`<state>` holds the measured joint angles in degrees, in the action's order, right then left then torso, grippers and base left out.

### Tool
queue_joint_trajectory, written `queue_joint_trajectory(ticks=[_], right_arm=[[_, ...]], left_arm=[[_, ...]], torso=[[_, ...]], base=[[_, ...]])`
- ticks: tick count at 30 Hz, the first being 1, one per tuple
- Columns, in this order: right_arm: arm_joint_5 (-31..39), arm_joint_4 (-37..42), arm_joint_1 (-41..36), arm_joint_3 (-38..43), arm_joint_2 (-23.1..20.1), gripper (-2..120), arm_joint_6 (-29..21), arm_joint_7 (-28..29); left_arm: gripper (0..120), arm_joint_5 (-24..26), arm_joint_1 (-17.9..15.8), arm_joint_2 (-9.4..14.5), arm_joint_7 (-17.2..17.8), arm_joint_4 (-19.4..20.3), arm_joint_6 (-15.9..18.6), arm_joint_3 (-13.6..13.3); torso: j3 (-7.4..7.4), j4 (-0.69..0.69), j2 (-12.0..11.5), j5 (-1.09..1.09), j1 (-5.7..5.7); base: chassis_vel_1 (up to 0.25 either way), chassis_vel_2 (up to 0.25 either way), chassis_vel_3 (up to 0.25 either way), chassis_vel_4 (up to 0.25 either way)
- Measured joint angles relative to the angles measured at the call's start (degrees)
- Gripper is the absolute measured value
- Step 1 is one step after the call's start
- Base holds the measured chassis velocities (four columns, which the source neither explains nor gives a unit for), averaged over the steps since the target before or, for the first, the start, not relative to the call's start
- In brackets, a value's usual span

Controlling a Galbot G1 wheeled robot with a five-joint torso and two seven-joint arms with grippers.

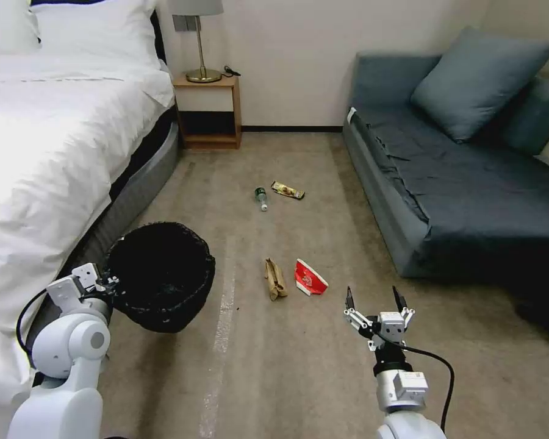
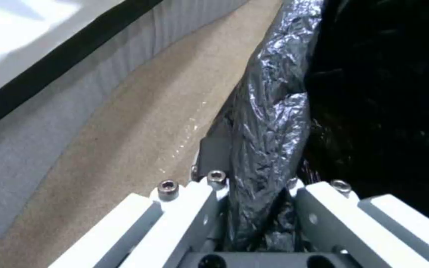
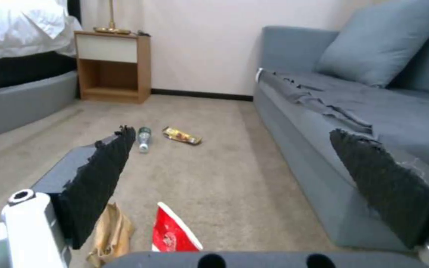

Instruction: Pick up the trash bin, then pick up the garbage on the floor and place it into the trash bin.

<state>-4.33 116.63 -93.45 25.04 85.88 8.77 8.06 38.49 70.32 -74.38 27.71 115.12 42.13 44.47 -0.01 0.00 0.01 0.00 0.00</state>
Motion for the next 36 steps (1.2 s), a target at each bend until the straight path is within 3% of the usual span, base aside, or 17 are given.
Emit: queue_joint_trajectory(ticks=[36], right_arm=[[-1.1, -3.0, 1.8, -0.8, 0.1, 100, -0.2, -0.4]], left_arm=[[3, 0.4, -1.1, 0.6, -0.5, -1.5, 0.0, 0.5]], torso=[[0.01, 0.00, 0.0, -0.01, 0.00]], base=[[-0.109, 0.112, 0.109, -0.109]])
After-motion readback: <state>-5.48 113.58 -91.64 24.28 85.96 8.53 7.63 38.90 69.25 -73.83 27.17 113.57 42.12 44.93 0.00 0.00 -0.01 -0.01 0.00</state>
